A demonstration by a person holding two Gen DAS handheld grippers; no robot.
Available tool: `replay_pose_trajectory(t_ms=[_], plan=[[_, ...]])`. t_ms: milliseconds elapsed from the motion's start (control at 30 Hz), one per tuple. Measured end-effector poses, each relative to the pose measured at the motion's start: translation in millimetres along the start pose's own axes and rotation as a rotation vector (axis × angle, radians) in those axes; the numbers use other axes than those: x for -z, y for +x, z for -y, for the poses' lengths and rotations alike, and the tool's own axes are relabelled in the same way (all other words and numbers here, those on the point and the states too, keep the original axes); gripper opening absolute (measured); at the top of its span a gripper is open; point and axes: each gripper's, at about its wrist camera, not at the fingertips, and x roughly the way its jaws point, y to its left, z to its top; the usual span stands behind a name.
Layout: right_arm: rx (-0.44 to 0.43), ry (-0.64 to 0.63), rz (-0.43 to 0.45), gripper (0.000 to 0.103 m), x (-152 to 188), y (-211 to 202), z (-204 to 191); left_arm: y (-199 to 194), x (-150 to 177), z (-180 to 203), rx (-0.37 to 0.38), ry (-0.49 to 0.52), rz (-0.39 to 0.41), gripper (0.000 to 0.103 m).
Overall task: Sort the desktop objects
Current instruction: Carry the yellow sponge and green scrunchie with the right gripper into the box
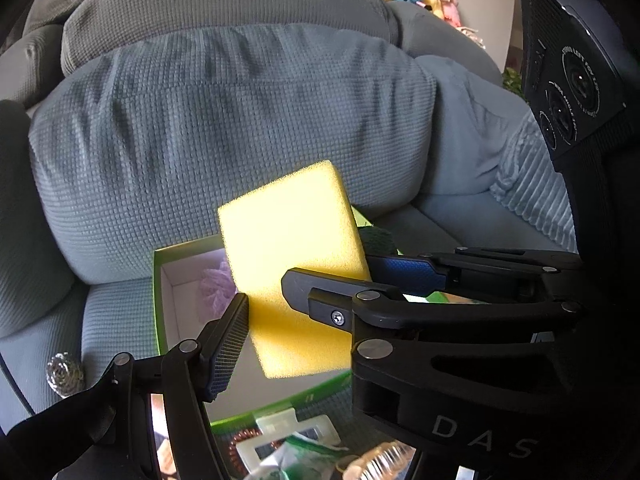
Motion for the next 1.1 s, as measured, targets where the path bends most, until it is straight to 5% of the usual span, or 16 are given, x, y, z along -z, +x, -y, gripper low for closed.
replay_pose_trajectory(t_ms=[700, 833, 933, 1100], plan=[[0.074, 0.107, -0.108, 0.043, 7.1, 49.9, 36.8, 61.5, 6.9, -17.2, -0.001, -0.052, -0.134, 0.068], [0.124, 0.115, -0.110, 0.063, 7.1, 51.4, 41.2, 67.7, 9.1, -21.2, -0.061, -0.059, -0.177, 0.090], [0.163, 0.127, -0.119, 0.082, 7.7, 49.4, 44.0, 66.9, 12.2, -25.1, -0.112, -0.067, -0.181, 0.093], [0.173, 0.148, -0.139, 0.083, 11.1, 47.1, 50.9, 69.3, 16.0, -24.4, -0.136, -0.086, -0.194, 0.095]])
